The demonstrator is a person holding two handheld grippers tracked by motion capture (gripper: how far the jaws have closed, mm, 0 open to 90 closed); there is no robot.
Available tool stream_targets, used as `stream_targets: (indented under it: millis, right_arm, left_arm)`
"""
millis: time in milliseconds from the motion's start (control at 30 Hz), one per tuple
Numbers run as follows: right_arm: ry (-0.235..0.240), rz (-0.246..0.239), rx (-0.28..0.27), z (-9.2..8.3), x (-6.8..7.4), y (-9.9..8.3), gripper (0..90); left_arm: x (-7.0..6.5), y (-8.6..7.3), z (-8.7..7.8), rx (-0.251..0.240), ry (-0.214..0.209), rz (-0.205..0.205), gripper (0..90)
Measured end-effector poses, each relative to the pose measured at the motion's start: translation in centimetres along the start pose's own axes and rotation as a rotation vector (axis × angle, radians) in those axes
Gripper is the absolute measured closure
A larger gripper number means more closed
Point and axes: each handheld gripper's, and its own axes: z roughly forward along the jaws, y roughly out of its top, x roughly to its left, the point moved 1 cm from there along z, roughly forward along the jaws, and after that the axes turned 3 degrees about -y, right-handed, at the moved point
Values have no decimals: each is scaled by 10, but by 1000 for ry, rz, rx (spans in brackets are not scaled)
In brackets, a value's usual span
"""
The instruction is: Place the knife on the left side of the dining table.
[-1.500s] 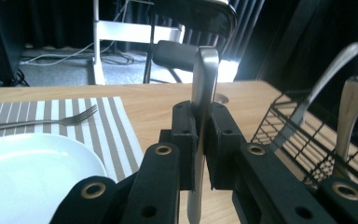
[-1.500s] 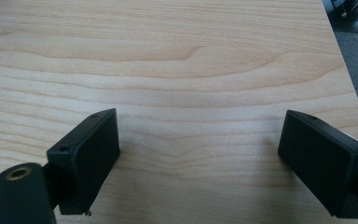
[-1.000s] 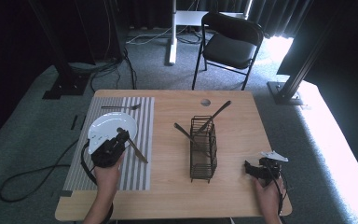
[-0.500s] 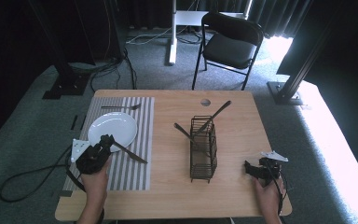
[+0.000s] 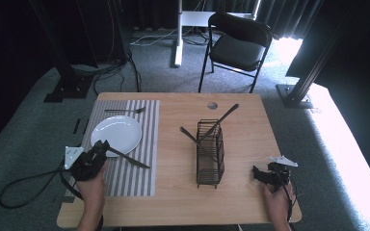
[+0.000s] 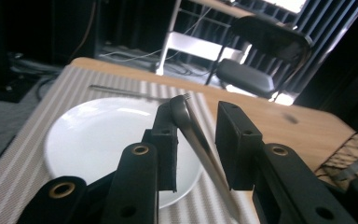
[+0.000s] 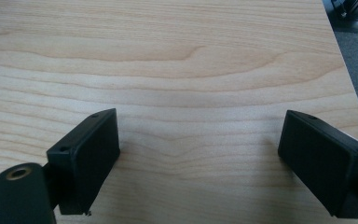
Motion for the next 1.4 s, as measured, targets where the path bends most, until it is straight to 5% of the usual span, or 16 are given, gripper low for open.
stream_targets:
  millis: [267, 567, 833, 967, 1067, 1233, 1400]
  right_arm:
    - [0, 1, 0, 0, 0, 0, 119]
    - [0, 0, 0, 0, 0, 0, 119]
    - [0, 0, 0, 0, 0, 0, 119]
    - [0, 0, 0, 0, 0, 0, 119]
    - [0, 0, 0, 0, 0, 0, 119]
    - [0, 0, 0, 0, 0, 0, 119]
    - [0, 0, 0, 0, 0, 0, 119]
  left_arm:
    - [25, -10, -5, 18, 26, -36, 693]
    - [62, -28, 0, 55, 32, -141, 666]
    - [78, -43, 8, 89, 66, -153, 615]
    - [86, -46, 13, 133, 78, -200, 605]
    - [89, -48, 15, 142, 75, -202, 598]
    - [93, -53, 19, 184, 116, -140, 574]
    - [100, -58, 21, 212, 130, -159, 574]
